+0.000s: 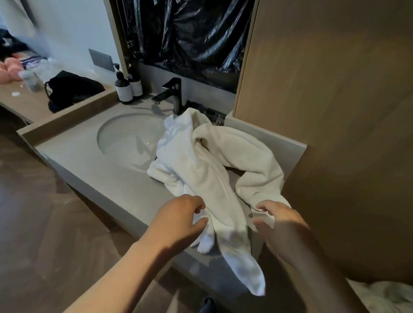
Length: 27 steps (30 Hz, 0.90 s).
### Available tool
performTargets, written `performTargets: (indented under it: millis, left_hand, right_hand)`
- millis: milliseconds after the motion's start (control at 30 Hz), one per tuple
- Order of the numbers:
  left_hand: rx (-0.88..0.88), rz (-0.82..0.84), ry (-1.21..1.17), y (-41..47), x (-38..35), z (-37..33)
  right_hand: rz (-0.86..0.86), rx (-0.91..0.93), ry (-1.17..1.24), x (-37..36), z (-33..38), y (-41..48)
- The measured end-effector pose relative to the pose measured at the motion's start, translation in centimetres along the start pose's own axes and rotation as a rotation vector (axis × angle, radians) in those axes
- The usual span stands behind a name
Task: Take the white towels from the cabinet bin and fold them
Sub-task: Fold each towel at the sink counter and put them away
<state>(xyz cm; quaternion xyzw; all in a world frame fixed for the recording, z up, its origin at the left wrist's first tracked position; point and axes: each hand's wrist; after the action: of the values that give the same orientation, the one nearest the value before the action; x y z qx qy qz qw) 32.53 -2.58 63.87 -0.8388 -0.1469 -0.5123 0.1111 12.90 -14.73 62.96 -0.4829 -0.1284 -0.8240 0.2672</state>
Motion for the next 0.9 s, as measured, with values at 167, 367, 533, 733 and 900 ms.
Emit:
performTargets:
  millis: [167,367,533,733,900]
  left_hand:
    - [-0.003,-0.018,-0.002,5.6,0.6,-0.4]
    - [-0.033,-0.008,0.009,9.8,-0.1,-0.8]
    - [-0.1,-0.03,-0.049,12.6,0.0,-1.7]
    - [-0.211,0.037,-0.074,17.1,-0.1,-1.8]
    - [-0.26,0.099,-0.079,20.9,0.1,-1.0]
  right_hand:
    - [0.007,-0.015,0.024,1.1,-1.1,5.0]
    - [0.026,-0.091,0.051,2.4,-2.4,8.2]
    - [-0.023,-0.151,0.052,2.6,-2.9,9.7]
    - [-0.081,-0.254,0.113,2.2,-3.5,12.0]
    - [-0.119,-0.33,0.151,1.2,-2.9,13.7]
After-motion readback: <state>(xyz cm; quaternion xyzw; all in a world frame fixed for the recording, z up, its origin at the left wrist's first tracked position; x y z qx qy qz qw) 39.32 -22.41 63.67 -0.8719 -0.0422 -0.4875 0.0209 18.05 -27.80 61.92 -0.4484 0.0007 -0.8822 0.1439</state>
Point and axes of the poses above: each hand's wrist, its own y-axis towards the middle knuckle, its own x-axis out of the back of the hand, z = x × y
